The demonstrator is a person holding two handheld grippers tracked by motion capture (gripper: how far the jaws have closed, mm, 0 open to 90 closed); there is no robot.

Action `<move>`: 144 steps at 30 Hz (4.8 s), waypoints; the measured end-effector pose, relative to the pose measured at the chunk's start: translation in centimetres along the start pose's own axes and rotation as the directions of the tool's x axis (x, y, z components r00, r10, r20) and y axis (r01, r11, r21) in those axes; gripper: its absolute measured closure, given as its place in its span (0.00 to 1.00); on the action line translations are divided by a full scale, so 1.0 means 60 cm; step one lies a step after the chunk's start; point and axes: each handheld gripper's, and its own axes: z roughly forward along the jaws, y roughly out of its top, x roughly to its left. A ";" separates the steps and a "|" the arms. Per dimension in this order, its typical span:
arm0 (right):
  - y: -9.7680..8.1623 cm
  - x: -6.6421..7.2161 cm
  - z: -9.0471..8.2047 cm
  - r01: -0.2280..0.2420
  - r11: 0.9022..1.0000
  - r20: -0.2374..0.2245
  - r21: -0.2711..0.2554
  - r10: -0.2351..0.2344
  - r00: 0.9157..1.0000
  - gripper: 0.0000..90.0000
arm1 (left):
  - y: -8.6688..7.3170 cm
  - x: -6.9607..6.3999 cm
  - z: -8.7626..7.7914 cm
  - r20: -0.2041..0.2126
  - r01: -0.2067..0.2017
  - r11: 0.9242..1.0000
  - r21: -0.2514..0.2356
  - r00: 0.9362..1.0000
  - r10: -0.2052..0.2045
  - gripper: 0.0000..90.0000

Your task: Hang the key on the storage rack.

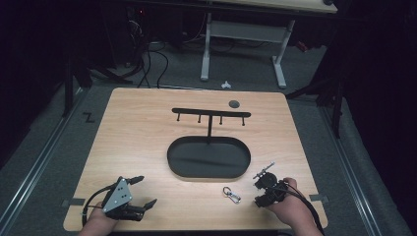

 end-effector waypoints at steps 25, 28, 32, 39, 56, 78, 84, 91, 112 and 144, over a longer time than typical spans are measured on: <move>0.079 0.069 0.003 0.112 0.994 -0.178 -0.015 -0.113 0.978 0.58 | -0.001 -0.002 0.004 0.031 -0.004 1.000 0.014 1.000 0.004 0.17; 0.084 0.078 0.003 0.096 0.995 -0.195 -0.003 -0.095 0.976 0.62 | -0.001 -0.002 0.004 0.032 -0.004 1.000 0.015 0.999 0.004 0.17; 0.090 0.082 0.004 0.101 0.995 -0.204 -0.001 -0.099 0.974 0.64 | -0.001 -0.002 0.004 0.034 -0.004 1.000 0.016 0.999 0.004 0.17; 0.097 0.081 0.009 0.137 0.991 -0.213 -0.010 -0.136 0.967 0.75 | -0.001 -0.002 0.005 0.040 -0.007 1.000 0.022 0.999 0.006 0.17; 0.099 0.089 0.014 0.164 0.986 -0.203 -0.005 -0.161 0.966 0.76 | -0.001 -0.004 0.007 0.045 -0.010 1.000 0.027 0.999 0.009 0.17; 0.113 0.097 0.017 0.258 0.966 -0.169 0.006 -0.253 0.953 0.74 | -0.001 -0.005 0.008 0.049 -0.012 1.000 0.029 0.999 0.010 0.17; 0.115 0.099 0.016 0.256 0.966 -0.164 0.016 -0.250 0.954 0.79 | -0.001 -0.005 0.008 0.049 -0.012 0.999 0.030 0.999 0.011 0.17; 0.109 0.097 0.015 0.236 0.972 -0.165 0.004 -0.232 0.959 0.80 | -0.002 -0.004 0.006 0.048 -0.009 1.000 0.029 0.999 0.007 0.17; 0.085 0.049 -0.040 0.144 0.989 -0.148 -0.029 -0.147 0.978 0.80 | -0.002 -0.005 0.008 0.047 -0.011 0.999 0.034 0.999 0.009 0.17; 0.067 -0.035 -0.099 -0.006 0.999 -0.120 -0.035 0.002 0.993 0.80 | -0.004 -0.009 0.012 0.051 -0.023 0.999 0.047 0.999 0.020 0.17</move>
